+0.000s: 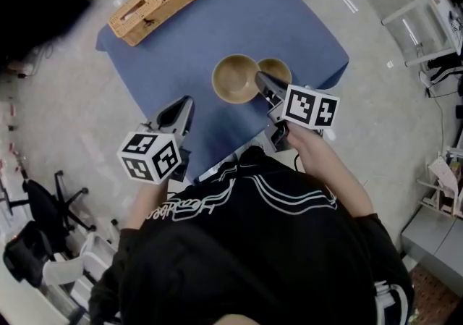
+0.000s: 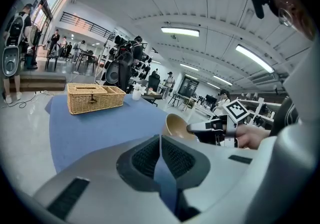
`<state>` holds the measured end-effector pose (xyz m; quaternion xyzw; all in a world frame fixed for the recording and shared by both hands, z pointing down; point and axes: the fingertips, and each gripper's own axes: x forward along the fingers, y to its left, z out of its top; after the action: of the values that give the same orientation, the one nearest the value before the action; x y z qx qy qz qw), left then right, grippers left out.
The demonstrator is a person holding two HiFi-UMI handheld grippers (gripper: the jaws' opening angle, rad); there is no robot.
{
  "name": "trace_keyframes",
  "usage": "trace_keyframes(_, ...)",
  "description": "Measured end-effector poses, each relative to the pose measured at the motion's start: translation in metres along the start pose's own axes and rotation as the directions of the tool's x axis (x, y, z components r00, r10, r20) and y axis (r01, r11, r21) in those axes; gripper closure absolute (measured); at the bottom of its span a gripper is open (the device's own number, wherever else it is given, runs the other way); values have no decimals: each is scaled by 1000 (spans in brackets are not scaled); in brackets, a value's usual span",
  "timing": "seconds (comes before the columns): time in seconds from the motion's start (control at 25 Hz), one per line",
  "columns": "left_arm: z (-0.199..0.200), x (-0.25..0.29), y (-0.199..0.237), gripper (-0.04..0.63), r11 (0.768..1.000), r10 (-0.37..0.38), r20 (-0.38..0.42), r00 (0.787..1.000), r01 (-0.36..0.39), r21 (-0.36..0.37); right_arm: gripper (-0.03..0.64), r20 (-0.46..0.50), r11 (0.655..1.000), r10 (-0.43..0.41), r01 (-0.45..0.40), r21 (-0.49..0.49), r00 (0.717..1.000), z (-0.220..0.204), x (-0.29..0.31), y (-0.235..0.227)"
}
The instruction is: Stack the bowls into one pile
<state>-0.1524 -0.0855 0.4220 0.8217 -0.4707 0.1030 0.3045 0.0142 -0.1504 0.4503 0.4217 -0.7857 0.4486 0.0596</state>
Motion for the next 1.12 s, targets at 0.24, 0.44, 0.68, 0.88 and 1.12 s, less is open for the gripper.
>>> trace_keyframes(0.24, 7, 24, -25, 565, 1000, -27, -7, 1000, 27, 10, 574, 31, 999, -34, 34, 11, 999, 25, -26, -31)
trace_keyframes(0.44, 13, 40, -40, 565, 999, -30, -9, 999, 31, 18, 574, 31, 998, -54, 53, 13, 998, 34, -42, -53)
trace_keyframes(0.68, 16, 58, -52, 565, 999, -26, -21, 999, 26, 19, 574, -1, 997, -74, 74, 14, 997, 37, -45, -82)
trace_keyframes(0.88, 18, 69, -54, 565, 1000, -12, -24, 1000, 13, 16, 574, -59, 997, -71, 71, 0, 996, 34, -39, -101)
trace_keyframes(1.12, 17, 80, -56, 565, 1000, 13, -20, 1000, -13, 8, 572, -133, 997, -56, 50, -53, 990, 26, -29, -112)
